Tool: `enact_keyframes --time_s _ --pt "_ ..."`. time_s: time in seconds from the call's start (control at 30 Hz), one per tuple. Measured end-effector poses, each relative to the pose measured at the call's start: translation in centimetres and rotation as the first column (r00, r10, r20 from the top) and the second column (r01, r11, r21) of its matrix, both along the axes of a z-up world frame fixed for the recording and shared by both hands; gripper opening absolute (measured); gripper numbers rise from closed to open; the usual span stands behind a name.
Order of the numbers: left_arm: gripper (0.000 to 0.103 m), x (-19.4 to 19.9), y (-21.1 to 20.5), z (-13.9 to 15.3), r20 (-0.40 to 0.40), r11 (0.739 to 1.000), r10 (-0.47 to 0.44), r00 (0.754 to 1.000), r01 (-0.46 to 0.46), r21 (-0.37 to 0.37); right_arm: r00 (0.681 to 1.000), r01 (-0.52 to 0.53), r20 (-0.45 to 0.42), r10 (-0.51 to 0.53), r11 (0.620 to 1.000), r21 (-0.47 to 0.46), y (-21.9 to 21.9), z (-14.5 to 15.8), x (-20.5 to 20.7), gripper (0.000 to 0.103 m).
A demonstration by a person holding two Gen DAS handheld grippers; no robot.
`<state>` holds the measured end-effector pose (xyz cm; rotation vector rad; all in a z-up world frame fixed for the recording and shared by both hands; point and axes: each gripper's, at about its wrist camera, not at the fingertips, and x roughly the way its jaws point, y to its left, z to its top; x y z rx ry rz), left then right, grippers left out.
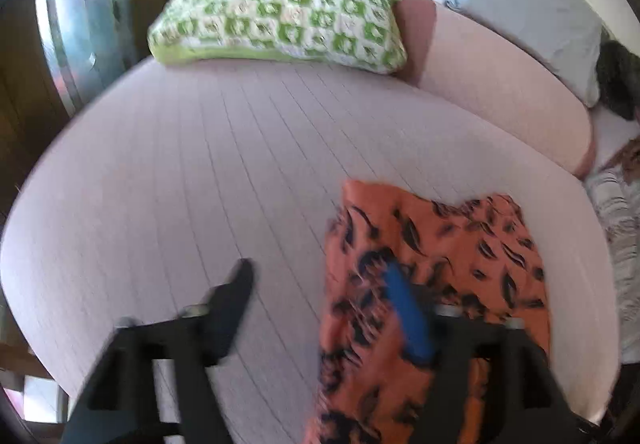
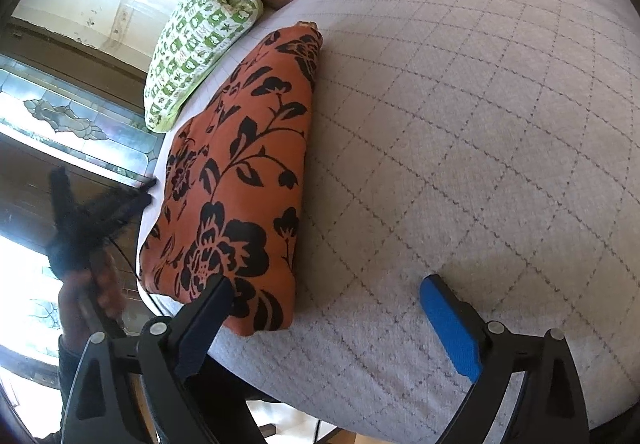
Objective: Fold small clothes
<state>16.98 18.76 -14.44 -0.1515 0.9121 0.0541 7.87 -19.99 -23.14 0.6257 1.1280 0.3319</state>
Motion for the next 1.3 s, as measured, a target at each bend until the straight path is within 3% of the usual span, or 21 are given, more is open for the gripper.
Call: enact_keyframes --time_s 0.07,0.1,0.17,0.2,0.27,0.33,0.37,0.4,0.43,0.57,0.63,0.67,0.7,0.77,0.83,0.93,1.03,1.17,1.3 --pt "0.071 1.8 -0.9 -3.2 -0.162 0.993 -0.073 0.984 0.086 0.078 1.0 0.012 0.004 -0.012 1.0 0.008 0.1 -0.1 0.0 0.1" --pt "0.069 1.6 -1.4 -4.7 -0.186 0.986 -0.104 0.977 0.126 0.109 1.0 0.015 0.011 -0.015 1.0 0.007 0.2 -0.1 -0.1 0.101" --pt "0.063 1.4 -1.2 -3.9 -0.144 0.987 -0.097 0.985 0.114 0.11 1.0 0.009 0.022 -0.009 1.0 0.002 0.3 -0.1 -0.1 0.101" --pt "0.059 1.3 -0.8 -2.9 -0.137 0.993 -0.086 0.987 0.096 0.067 1.0 0.004 0.026 -0.004 1.0 0.001 0.3 -0.1 -0.2 0.101" --pt "0.06 0.4 0.1 -0.7 -0.061 0.997 -0.073 0.995 0.072 -0.01 0.999 -0.005 0.033 0.004 1.0 0.012 0.2 -0.2 -0.3 0.101" --pt "0.067 0.9 -0.7 -0.2 -0.011 0.996 -0.085 0.996 0.086 0.016 1.0 -0.006 0.03 0.006 1.0 0.018 0.0 -0.4 -0.2 0.101" --pt "0.072 1.4 -1.6 -1.3 -0.062 0.991 -0.107 0.992 0.111 0.07 1.0 -0.006 0.027 0.005 1.0 0.018 0.0 -0.3 -0.1 0.101" --pt "0.074 2.1 -2.6 -3.8 -0.18 0.978 -0.156 0.971 0.178 0.108 1.0 0.002 0.024 -0.002 1.0 0.019 0.0 -0.3 0.0 0.101" --pt "0.074 2.3 -3.4 -4.6 -0.207 0.977 -0.163 0.965 0.187 0.099 1.0 0.007 0.021 -0.007 1.0 0.019 0.0 -0.3 0.0 0.101" --pt "0.072 1.1 -1.2 -2.1 -0.13 0.996 -0.074 0.989 0.065 -0.068 1.0 0.001 0.022 -0.001 1.0 0.009 0.2 -0.2 0.0 0.101" --pt "0.074 0.6 -1.2 -0.2 -0.028 0.994 -0.081 0.996 0.079 -0.079 1.0 -0.007 0.028 0.006 1.0 0.015 0.1 -0.3 -0.1 0.101" --pt "0.081 0.6 -1.5 0.0 -0.008 0.995 -0.094 0.996 0.093 -0.047 1.0 -0.01 0.027 0.01 1.0 0.014 0.1 -0.4 -0.1 0.101" --pt "0.085 0.8 -2.1 -1.0 -0.042 0.993 -0.121 0.992 0.121 -0.005 1.0 -0.011 0.023 0.011 1.0 0.008 0.2 -0.3 0.0 0.101" --pt "0.085 1.8 -3.0 -4.8 -0.223 0.983 -0.156 0.962 0.173 0.059 1.0 -0.002 0.016 0.001 1.0 0.005 0.2 -0.3 0.1 0.101" --pt "0.085 0.1 -2.3 -4.9 -0.156 0.994 -0.107 0.982 0.105 -0.021 1.0 0.006 0.011 -0.006 1.0 0.001 0.3 -0.2 0.1 0.101" --pt "0.085 -1.4 -1.4 -3.7 -0.121 0.995 -0.077 0.99 0.068 -0.079 1.0 0.004 0.015 -0.004 1.0 0.006 0.2 -0.2 -0.1 0.101" --pt "0.085 -2.8 -1.2 -1.9 -0.04 0.996 -0.075 0.996 0.072 -0.052 1.0 -0.014 0.013 0.015 1.0 -0.004 0.3 -0.2 0.0 0.101" --pt "0.085 -2.4 -0.3 -0.1 0.0 0.992 -0.047 0.999 0.046 -0.117 1.0 0.015 -0.004 -0.015 1.0 0.009 0.2 -0.1 0.1 0.101" --pt "0.085 -0.5 0.1 1.6 0.051 0.993 -0.052 0.997 0.057 -0.102 1.0 0.009 0.001 -0.009 1.0 -0.002 0.3 -0.1 0.3 0.101"
